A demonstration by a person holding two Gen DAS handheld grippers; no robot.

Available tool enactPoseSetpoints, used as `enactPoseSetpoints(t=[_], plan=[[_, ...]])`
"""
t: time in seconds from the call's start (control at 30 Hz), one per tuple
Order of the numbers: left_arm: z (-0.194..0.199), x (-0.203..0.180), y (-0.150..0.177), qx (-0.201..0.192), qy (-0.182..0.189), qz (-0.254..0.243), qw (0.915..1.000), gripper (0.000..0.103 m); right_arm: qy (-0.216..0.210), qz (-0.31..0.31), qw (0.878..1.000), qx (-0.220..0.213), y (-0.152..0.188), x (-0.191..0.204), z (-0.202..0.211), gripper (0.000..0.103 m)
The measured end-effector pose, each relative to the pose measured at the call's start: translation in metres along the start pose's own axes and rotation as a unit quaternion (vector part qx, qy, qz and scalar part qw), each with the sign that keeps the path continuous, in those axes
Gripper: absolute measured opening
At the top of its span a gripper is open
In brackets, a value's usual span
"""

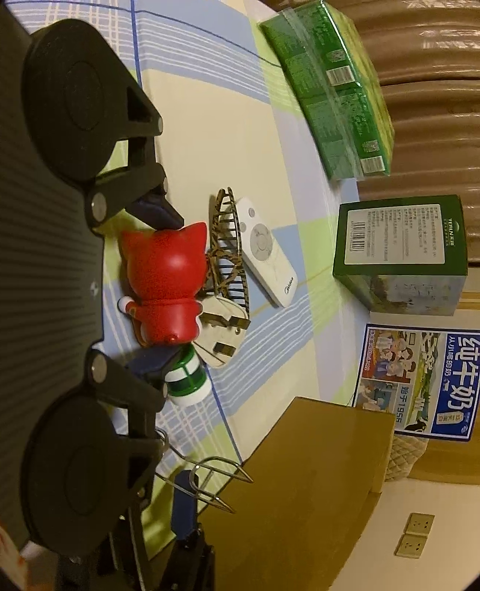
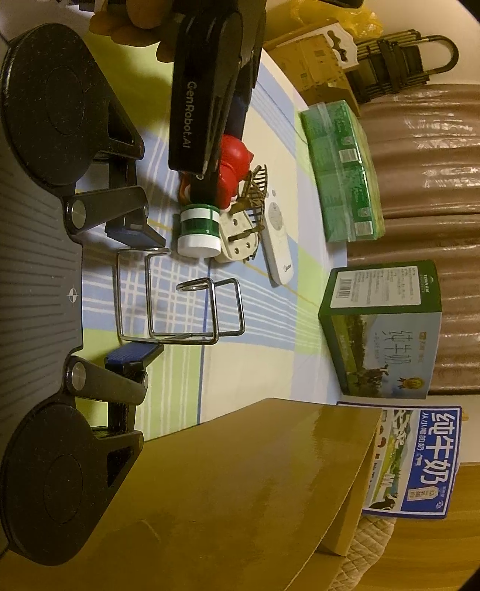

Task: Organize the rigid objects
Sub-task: 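Grasp the silver wire rack with the right gripper while the left gripper grasps the red figure, then carry the red figure and wire rack over the cardboard box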

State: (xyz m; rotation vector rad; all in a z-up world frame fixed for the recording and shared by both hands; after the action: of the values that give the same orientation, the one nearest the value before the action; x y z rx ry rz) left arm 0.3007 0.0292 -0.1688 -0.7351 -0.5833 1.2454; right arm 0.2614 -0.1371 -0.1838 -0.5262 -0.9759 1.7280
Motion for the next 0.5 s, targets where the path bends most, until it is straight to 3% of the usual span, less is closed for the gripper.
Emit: enactPoseSetpoints(t=[0.5], plan=[[0.071,-0.024,0.04,0.052,-0.017,0.057,0.9969,0.063,-0.018,0.024,0.999,0.018,0.025,0.014,0.061,0.05]])
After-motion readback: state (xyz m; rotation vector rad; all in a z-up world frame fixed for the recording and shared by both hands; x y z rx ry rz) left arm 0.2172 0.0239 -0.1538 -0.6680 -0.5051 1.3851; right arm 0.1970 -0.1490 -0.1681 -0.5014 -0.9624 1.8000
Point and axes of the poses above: each gripper's, at about its wrist camera, not at the fingertips, and z roughly against the way its jaws point, x to its left, y to its underside, the point moved 4 cm from there along -z, roughly the way its jaws point, and after that the axes turned 1 degree about -y, right-handed, at the moved point
